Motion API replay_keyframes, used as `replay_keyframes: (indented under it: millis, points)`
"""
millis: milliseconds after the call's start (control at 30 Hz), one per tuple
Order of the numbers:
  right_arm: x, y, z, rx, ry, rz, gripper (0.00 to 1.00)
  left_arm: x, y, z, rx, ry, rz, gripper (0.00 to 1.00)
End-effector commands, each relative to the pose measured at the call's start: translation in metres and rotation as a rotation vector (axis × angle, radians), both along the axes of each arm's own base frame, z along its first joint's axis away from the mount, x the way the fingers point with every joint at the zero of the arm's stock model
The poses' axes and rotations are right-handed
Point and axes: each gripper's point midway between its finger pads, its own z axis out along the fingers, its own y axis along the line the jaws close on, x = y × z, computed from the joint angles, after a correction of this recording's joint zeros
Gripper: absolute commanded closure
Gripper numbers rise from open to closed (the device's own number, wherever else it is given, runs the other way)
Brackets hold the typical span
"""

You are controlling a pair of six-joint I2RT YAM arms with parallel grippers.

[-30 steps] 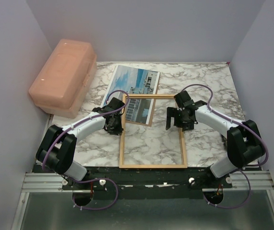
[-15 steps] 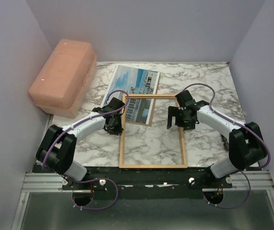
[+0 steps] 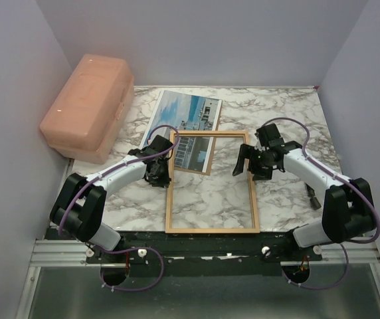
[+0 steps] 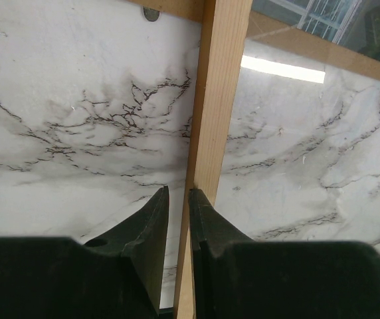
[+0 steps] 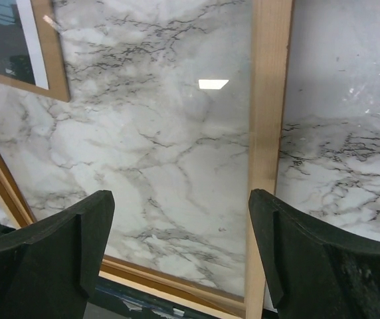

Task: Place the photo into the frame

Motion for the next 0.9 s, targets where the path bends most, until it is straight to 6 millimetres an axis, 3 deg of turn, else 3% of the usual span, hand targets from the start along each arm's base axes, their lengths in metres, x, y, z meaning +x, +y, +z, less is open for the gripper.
replay_keyframes:
  millis: [0, 233, 633, 867]
  points:
    - [0.0, 0.014, 0.0, 0.072, 0.003, 0.024, 0.11, -0.008, 0.008, -0.014, 0.042, 0.029, 0.003, 0.8]
    - [0.003, 0.003, -0.011, 0.011, 0.0, -0.003, 0.11, -0.008, 0.008, -0.014, 0.041, 0.027, 0.004, 0.8]
    - [-0.006, 0.005, -0.036, 0.022, 0.053, 0.007, 0.11, -0.007, 0.008, -0.014, 0.04, 0.026, 0.003, 0.8]
    - [-0.01, 0.036, -0.028, 0.2, 0.068, 0.067, 0.11, -0.007, 0.007, -0.014, 0.041, 0.028, 0.003, 0.8]
